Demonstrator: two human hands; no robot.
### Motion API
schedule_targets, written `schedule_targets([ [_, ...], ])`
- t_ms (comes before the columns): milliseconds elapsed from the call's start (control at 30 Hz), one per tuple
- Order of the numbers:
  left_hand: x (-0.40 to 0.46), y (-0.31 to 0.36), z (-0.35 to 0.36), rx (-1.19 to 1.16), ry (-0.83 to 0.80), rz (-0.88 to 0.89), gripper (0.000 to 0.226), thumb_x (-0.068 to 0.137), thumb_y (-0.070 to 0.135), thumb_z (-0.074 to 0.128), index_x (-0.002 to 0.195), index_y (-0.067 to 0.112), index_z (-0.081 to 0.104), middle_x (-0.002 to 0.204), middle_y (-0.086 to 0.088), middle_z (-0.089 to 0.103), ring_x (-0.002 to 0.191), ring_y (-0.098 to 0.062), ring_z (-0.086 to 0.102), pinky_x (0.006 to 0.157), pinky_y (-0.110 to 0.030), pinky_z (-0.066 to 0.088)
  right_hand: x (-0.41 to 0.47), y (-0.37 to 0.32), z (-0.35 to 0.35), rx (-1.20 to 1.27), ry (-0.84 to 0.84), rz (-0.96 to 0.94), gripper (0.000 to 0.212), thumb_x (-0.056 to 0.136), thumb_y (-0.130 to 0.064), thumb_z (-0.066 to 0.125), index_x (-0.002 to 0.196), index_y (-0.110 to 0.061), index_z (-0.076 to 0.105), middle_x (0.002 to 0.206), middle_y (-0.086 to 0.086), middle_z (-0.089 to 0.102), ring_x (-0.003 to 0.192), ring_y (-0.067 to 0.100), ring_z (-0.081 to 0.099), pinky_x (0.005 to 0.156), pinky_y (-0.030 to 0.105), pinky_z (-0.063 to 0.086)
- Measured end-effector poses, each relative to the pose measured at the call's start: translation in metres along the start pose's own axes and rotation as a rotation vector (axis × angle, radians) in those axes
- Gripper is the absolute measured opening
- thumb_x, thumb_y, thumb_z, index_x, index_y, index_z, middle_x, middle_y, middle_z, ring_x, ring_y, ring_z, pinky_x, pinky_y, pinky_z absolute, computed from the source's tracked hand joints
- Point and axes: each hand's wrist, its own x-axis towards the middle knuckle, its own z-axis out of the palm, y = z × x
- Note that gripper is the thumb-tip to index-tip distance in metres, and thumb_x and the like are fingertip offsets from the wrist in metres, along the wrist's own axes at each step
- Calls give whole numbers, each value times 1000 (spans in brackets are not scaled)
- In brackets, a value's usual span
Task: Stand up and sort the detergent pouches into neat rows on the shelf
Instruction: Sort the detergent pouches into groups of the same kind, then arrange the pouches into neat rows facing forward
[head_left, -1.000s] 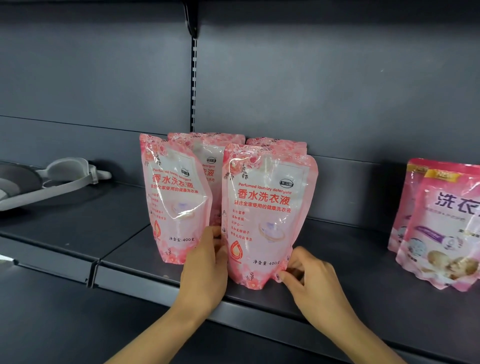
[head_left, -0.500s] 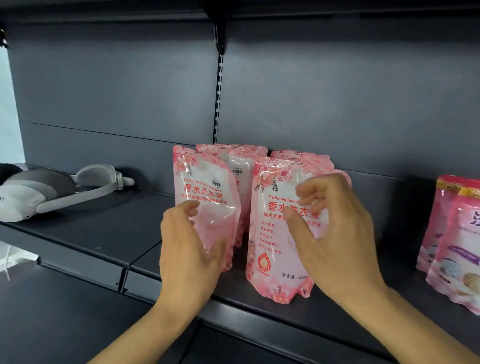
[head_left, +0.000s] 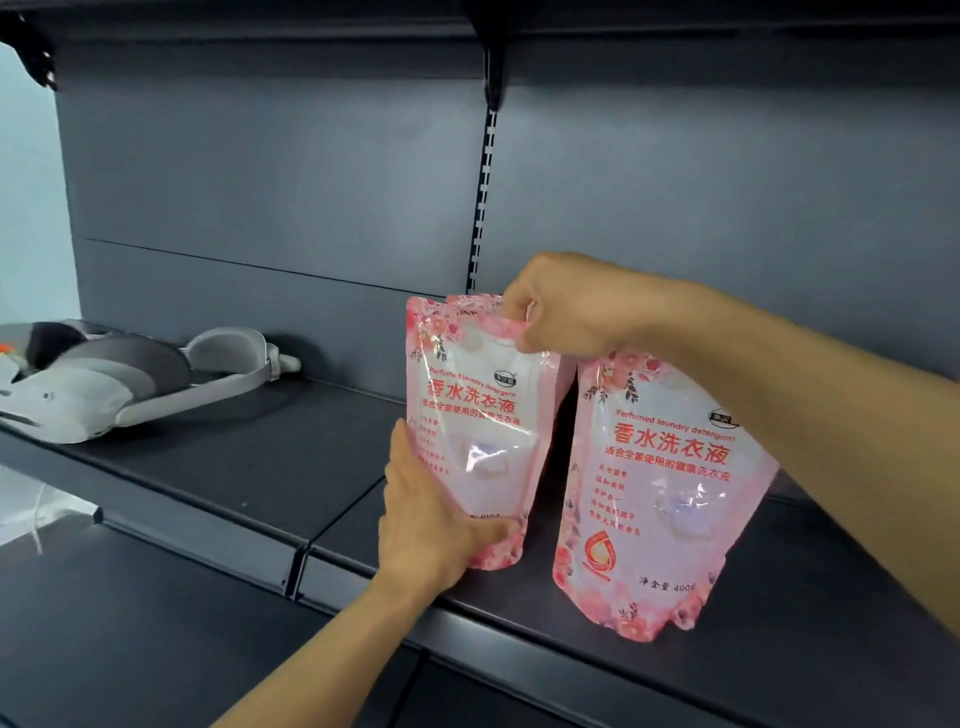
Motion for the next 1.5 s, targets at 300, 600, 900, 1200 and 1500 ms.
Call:
schedule_targets([
  [300, 4, -7, -7, 77, -55, 32, 128, 31, 52, 83, 131, 48, 3, 128, 15, 39, 119, -17, 47, 98, -47, 46, 16, 21, -4, 175, -30, 27, 28, 84, -14, 68, 61, -22, 53, 38, -10, 45, 29, 6, 35, 39, 16, 31],
  [600, 10, -16, -12, 66, -91, 54, 129, 30, 57, 82, 131, 50, 2, 129, 16, 41, 118, -15, 49, 96, -43, 48, 16, 24, -2, 192, -28, 16, 24, 85, -19, 68, 66, -22, 54, 30, -19, 43, 26, 3, 38, 39, 16, 31],
  [900, 14, -22, -13, 69, -143, 76, 127, 32, 52, 84, 129, 51, 1, 118, 20, 42, 113, -12, 48, 95, -39, 49, 21, 32, -3, 292, -19, 27, 22, 84, -16, 69, 63, -18, 61, 36, -15, 48, 30, -1, 40, 40, 14, 33],
  [1200, 19, -22, -15, 57, -186, 72, 131, 30, 46, 88, 130, 51, 3, 119, 23, 44, 112, -10, 52, 91, -39, 53, 9, 36, -5, 361, -39, 26, 16, 84, -14, 69, 73, -2, 66, 39, -10, 44, 33, 5, 27, 43, 19, 26],
  [1500, 16, -16, -18, 63, -202, 57, 128, 31, 47, 87, 129, 52, 5, 120, 23, 45, 114, -10, 51, 95, -40, 50, 7, 34, -3, 368, 18, 37, 12, 87, -11, 65, 81, -1, 68, 31, -15, 46, 27, 0, 40, 32, 8, 28],
])
